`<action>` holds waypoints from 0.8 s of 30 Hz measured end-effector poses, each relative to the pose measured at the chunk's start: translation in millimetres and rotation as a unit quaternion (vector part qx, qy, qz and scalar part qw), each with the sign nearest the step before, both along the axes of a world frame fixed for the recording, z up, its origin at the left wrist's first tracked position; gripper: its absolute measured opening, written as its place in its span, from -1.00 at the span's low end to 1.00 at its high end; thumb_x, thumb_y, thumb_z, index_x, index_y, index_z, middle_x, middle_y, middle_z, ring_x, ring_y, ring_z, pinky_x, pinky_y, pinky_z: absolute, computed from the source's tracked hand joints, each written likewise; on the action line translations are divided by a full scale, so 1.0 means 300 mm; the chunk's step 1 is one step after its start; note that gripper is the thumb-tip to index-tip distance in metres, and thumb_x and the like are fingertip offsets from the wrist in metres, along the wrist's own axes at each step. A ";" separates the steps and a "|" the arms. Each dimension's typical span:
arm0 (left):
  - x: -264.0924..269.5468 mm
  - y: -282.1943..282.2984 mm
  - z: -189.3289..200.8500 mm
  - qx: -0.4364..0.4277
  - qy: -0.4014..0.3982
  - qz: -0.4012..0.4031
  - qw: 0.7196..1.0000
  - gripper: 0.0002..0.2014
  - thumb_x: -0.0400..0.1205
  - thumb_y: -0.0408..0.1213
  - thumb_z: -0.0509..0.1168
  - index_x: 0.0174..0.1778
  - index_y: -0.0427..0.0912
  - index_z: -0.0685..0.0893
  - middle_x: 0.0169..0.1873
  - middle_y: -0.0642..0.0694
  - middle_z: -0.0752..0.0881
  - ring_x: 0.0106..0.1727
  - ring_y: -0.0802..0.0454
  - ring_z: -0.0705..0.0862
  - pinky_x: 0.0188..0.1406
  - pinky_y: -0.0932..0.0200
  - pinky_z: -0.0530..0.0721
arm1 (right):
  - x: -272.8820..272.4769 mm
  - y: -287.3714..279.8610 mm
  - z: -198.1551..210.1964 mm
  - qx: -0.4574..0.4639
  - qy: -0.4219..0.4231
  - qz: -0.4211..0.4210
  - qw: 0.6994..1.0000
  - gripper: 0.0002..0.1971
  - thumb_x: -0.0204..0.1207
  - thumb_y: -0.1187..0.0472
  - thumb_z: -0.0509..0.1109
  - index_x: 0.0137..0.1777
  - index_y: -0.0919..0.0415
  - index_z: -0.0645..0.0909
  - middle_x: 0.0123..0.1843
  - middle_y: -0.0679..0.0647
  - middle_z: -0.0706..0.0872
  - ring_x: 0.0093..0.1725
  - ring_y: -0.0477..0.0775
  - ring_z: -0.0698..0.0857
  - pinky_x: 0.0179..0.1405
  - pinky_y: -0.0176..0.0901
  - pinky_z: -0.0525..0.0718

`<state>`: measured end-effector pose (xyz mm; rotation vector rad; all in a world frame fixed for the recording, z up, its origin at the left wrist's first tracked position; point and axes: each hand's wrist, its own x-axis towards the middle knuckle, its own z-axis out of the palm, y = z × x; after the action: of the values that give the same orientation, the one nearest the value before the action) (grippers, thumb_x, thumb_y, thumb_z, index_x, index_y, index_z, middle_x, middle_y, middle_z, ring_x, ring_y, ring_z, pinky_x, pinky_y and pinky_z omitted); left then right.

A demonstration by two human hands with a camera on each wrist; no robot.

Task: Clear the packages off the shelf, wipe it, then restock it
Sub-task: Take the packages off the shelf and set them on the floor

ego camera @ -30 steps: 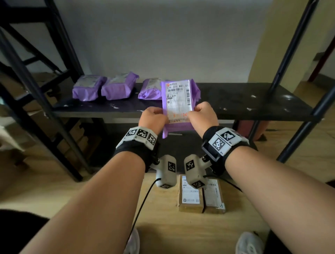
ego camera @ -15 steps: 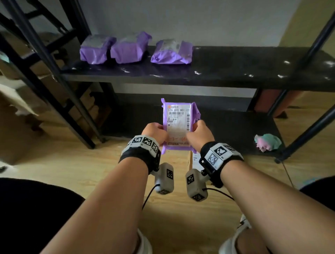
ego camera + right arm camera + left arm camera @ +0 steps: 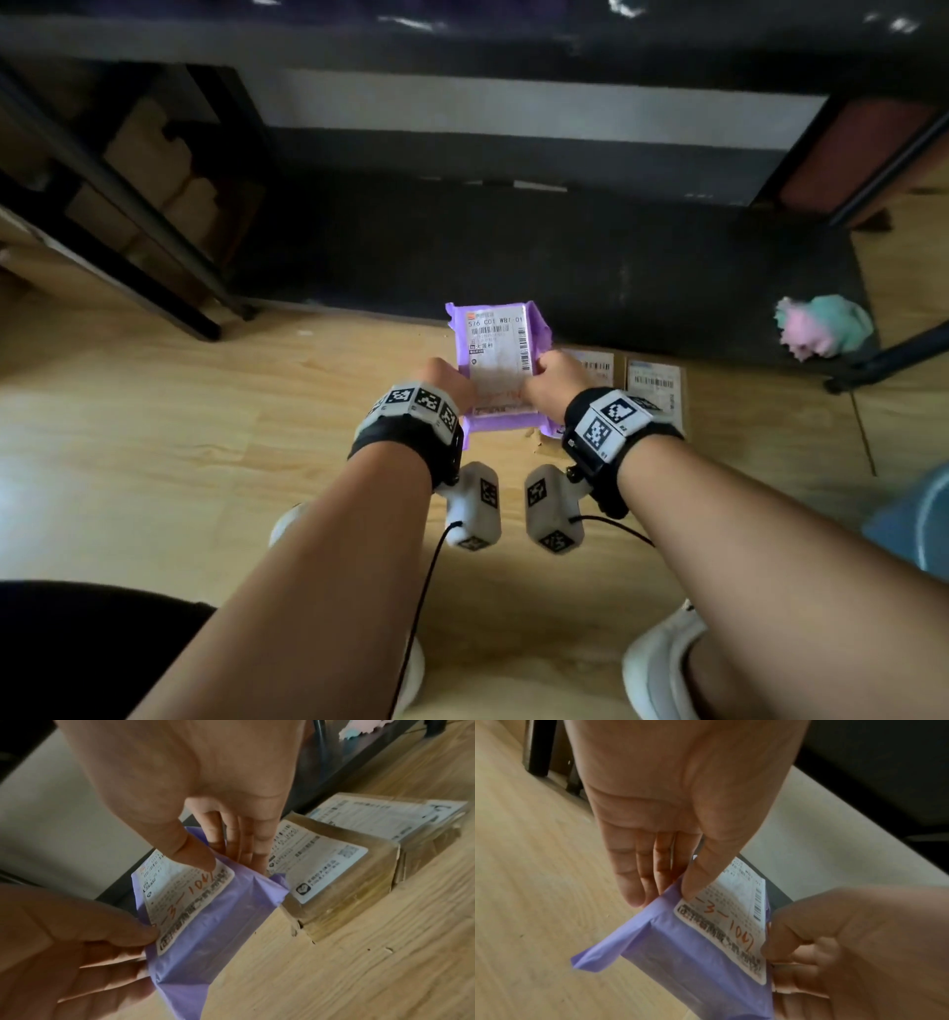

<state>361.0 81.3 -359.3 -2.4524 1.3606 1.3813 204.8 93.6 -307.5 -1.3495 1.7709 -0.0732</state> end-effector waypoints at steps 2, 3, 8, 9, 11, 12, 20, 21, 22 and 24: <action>0.003 0.003 -0.025 0.017 -0.010 -0.011 1.000 -0.72 0.50 -0.14 0.31 0.00 -0.26 0.68 -0.17 -0.13 0.80 -0.16 -0.13 0.81 -0.01 -0.02 0.78 | 0.012 -0.011 -0.050 0.018 0.007 0.004 1.000 -0.81 0.63 0.21 0.25 0.16 0.22 0.60 -0.03 0.10 0.70 -0.28 -0.01 0.64 -0.46 -0.24 0.53; 0.005 0.003 -0.031 0.021 -0.015 -0.021 0.999 -0.74 0.56 -0.13 0.29 -0.02 -0.26 0.67 -0.19 -0.12 0.80 -0.16 -0.11 0.81 -0.01 0.00 0.78 | 0.018 -0.015 -0.072 0.028 0.005 0.003 1.000 -0.82 0.63 0.21 0.25 0.14 0.23 0.60 -0.04 0.11 0.71 -0.26 0.02 0.66 -0.42 -0.21 0.60; 0.008 -0.009 -0.042 0.003 -0.024 -0.026 0.999 -0.80 0.58 -0.19 0.25 -0.13 -0.23 0.72 -0.23 -0.20 0.79 -0.17 -0.15 0.81 0.00 -0.07 0.80 | 0.036 -0.029 -0.150 0.070 -0.002 -0.015 0.997 -0.84 0.64 0.18 0.26 0.02 0.26 0.60 -0.24 0.14 0.67 -0.40 0.06 0.62 -0.53 -0.20 0.53; 0.009 -0.007 -0.045 0.001 -0.026 -0.029 0.999 -0.79 0.59 -0.20 0.24 -0.14 -0.24 0.71 -0.23 -0.20 0.79 -0.16 -0.16 0.81 0.01 -0.07 0.79 | 0.039 -0.029 -0.161 0.077 -0.002 -0.018 0.997 -0.84 0.63 0.17 0.28 0.00 0.26 0.61 -0.24 0.15 0.68 -0.41 0.07 0.62 -0.53 -0.18 0.54; 0.008 -0.003 -0.051 0.002 -0.024 -0.040 0.999 -0.74 0.60 -0.20 0.20 -0.11 -0.30 0.71 -0.28 -0.19 0.76 -0.20 -0.13 0.79 0.00 -0.03 0.79 | 0.046 -0.029 -0.187 0.082 -0.001 -0.021 0.996 -0.80 0.61 0.11 0.31 -0.05 0.26 0.63 -0.28 0.15 0.68 -0.44 0.09 0.60 -0.53 -0.17 0.54; 0.006 0.000 -0.050 0.004 -0.020 -0.046 0.999 -0.72 0.61 -0.22 0.19 -0.04 -0.34 0.72 -0.31 -0.16 0.74 -0.26 -0.09 0.75 -0.04 0.04 0.77 | 0.049 -0.029 -0.196 0.081 0.003 -0.018 0.997 -0.77 0.60 0.07 0.32 -0.08 0.26 0.63 -0.32 0.13 0.66 -0.47 0.08 0.59 -0.55 -0.18 0.51; -0.053 0.037 0.047 -0.013 -0.025 -0.180 0.983 -0.65 0.78 -0.35 0.02 0.47 -0.33 0.45 0.43 -0.17 0.54 0.46 -0.05 0.50 0.29 0.22 0.52 | 0.039 -0.021 -0.159 0.043 0.056 0.033 0.997 -0.81 0.61 0.10 0.33 -0.11 0.20 0.67 -0.29 0.10 0.67 -0.40 0.06 0.59 -0.52 -0.27 0.40; -0.051 0.041 0.051 -0.015 -0.065 -0.242 0.968 -0.65 0.79 -0.33 0.02 0.47 -0.31 0.45 0.43 -0.14 0.53 0.49 -0.03 0.46 0.37 0.19 0.47 | 0.034 -0.021 -0.145 0.038 0.055 0.045 0.997 -0.82 0.63 0.14 0.31 -0.05 0.21 0.69 -0.20 0.12 0.71 -0.33 0.07 0.61 -0.49 -0.25 0.42; -0.054 0.040 0.062 -0.016 -0.091 -0.256 0.962 -0.66 0.78 -0.31 0.04 0.46 -0.28 0.47 0.42 -0.12 0.53 0.50 -0.01 0.45 0.40 0.19 0.45 | 0.029 -0.020 -0.125 0.031 0.056 0.055 0.996 -0.81 0.64 0.19 0.27 0.03 0.22 0.71 -0.09 0.13 0.74 -0.24 0.08 0.63 -0.43 -0.24 0.45; -0.049 0.030 0.092 -0.030 -0.109 -0.237 0.965 -0.67 0.77 -0.31 0.08 0.43 -0.28 0.51 0.46 -0.11 0.50 0.52 0.01 0.43 0.41 0.20 0.44 | 0.014 -0.015 -0.079 0.014 0.063 0.066 0.996 -0.76 0.66 0.24 0.22 0.16 0.24 0.70 0.08 0.15 0.75 -0.10 0.11 0.65 -0.23 -0.22 0.51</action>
<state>346.2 90.2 -331.7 -2.0345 1.7904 0.9428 208.9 89.1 -331.1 -1.4749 1.7752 0.1107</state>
